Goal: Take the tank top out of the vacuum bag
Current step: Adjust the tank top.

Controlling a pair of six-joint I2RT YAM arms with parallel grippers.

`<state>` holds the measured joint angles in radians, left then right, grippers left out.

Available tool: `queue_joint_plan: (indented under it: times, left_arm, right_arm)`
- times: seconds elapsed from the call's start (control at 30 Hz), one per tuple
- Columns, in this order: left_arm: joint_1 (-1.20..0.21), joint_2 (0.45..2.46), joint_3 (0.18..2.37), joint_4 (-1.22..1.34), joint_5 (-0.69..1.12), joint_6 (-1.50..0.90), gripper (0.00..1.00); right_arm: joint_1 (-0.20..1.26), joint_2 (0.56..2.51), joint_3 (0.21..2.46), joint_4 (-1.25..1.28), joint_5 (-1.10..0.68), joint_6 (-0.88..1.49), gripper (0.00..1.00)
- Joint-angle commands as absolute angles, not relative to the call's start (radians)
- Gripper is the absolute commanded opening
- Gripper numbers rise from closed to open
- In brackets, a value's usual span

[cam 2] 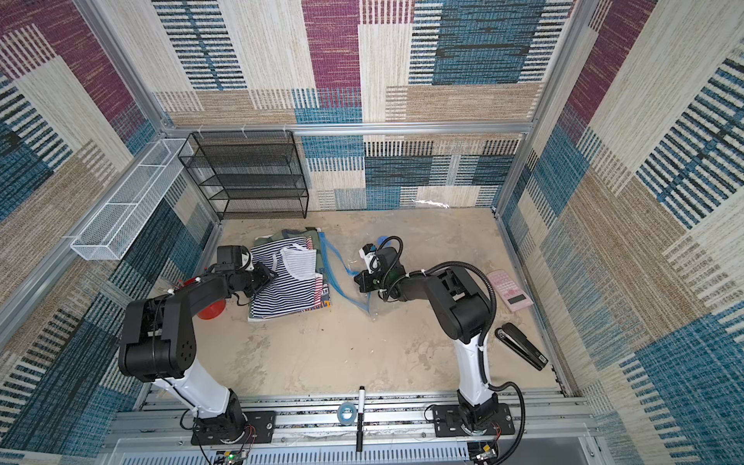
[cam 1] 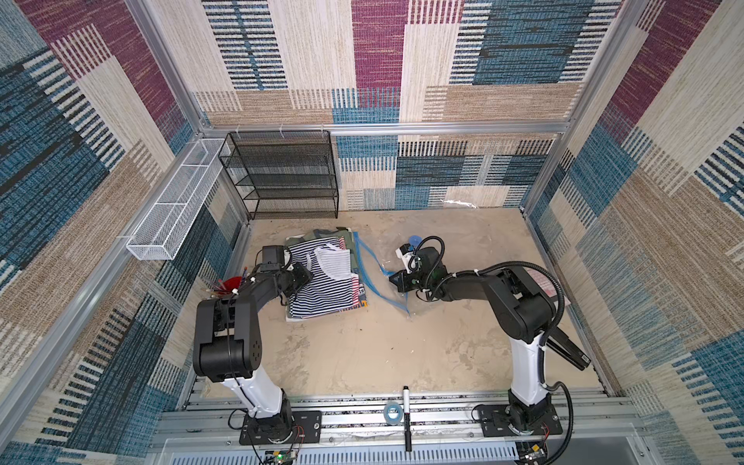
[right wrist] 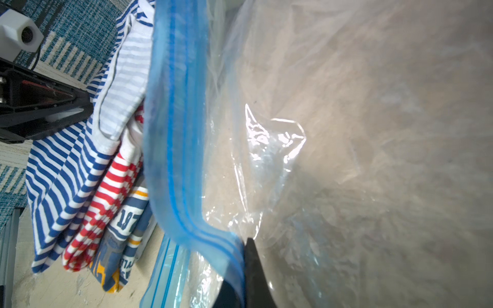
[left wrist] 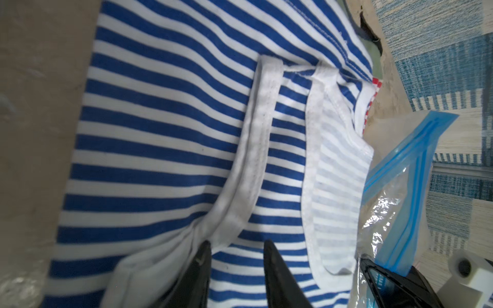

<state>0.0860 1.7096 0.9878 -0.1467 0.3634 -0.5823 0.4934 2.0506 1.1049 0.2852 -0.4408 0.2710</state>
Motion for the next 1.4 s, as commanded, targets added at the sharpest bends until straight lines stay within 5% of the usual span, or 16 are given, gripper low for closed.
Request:
queue_joint_plan:
  times: [0.0, 0.27, 0.5, 0.8, 1.17, 1.37]
  left_arm:
    - [0.078, 1.679, 1.000, -0.225, 0.324, -0.531, 0.36]
    - [-0.096, 1.528, 1.003, -0.170, 0.410, -0.522, 0.36]
    - [-0.223, 1.642, 0.949, 0.007, 0.565, -0.625, 0.36]
    - [-0.230, 1.730, 0.901, 0.073, 0.489, -0.670, 0.34]
    - [-0.230, 1.365, 0.915, -0.391, -0.220, -0.494, 0.30]
    - [-0.220, 1.378, 0.907, -0.447, -0.285, -0.522, 0.23]
  right_arm:
    - [0.494, 2.037, 1.101, 0.288, -0.437, 0.268, 0.02]
    - [0.494, 2.035, 1.100, 0.294, -0.441, 0.272, 0.02]
    - [0.494, 2.028, 1.094, 0.299, -0.445, 0.275, 0.02]
    - [0.494, 2.027, 1.090, 0.302, -0.446, 0.276, 0.02]
    - [0.494, 2.034, 1.098, 0.296, -0.444, 0.273, 0.02]
    - [0.494, 2.032, 1.097, 0.299, -0.449, 0.276, 0.02]
